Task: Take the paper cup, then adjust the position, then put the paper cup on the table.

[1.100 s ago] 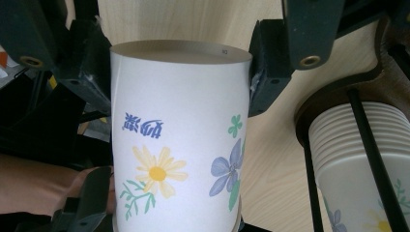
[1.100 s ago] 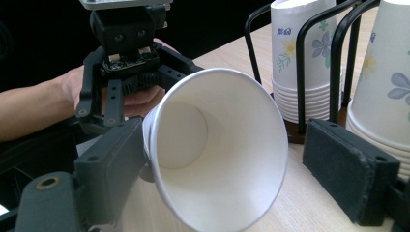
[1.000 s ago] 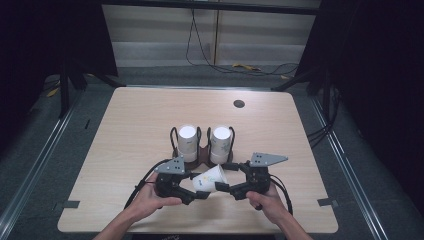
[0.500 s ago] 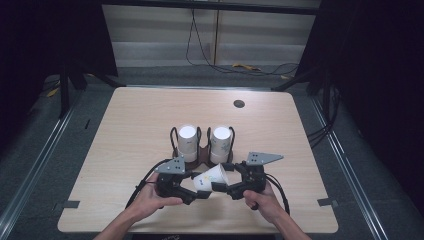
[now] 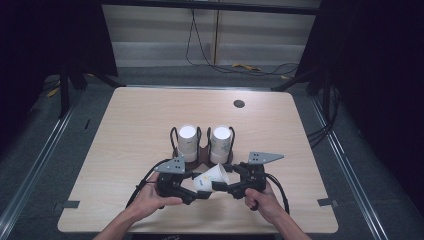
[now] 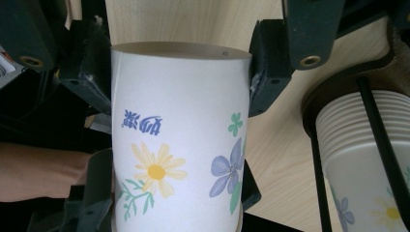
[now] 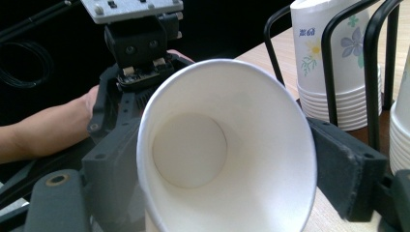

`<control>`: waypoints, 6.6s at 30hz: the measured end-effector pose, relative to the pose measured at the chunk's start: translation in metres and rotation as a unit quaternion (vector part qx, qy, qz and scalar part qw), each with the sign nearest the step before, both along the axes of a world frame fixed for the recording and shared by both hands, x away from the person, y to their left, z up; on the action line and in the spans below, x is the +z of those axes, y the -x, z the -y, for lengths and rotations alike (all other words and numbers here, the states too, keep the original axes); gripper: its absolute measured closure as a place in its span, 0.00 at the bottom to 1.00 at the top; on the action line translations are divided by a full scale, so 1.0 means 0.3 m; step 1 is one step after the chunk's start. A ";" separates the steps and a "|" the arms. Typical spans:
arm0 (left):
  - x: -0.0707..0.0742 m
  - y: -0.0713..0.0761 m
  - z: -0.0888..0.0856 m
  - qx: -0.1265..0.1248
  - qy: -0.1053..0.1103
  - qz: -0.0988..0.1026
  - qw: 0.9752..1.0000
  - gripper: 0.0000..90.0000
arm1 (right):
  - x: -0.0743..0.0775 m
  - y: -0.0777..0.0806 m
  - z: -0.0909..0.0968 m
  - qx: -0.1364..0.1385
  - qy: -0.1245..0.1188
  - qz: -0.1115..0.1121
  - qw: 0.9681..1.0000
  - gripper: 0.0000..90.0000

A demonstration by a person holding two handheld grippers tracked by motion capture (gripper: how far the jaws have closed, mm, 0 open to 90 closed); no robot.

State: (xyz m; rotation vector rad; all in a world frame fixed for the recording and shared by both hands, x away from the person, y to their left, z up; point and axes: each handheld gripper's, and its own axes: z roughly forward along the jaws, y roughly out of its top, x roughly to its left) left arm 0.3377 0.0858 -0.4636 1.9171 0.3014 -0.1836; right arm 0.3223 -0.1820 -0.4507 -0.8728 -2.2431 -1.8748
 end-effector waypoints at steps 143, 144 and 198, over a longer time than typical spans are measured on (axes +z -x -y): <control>-0.049 -0.110 -0.313 0.214 -0.141 -0.017 0.966 0.19 | -0.013 -0.372 0.277 -0.322 0.299 -0.010 0.898 0.17; -0.049 -0.109 -0.313 0.215 -0.140 -0.018 0.966 0.19 | -0.016 -0.369 0.277 -0.322 0.298 -0.015 0.899 0.17; -0.104 -0.054 -0.329 0.240 -0.151 -0.039 0.958 0.20 | -0.088 0.081 0.183 -0.288 0.247 -0.002 0.925 0.18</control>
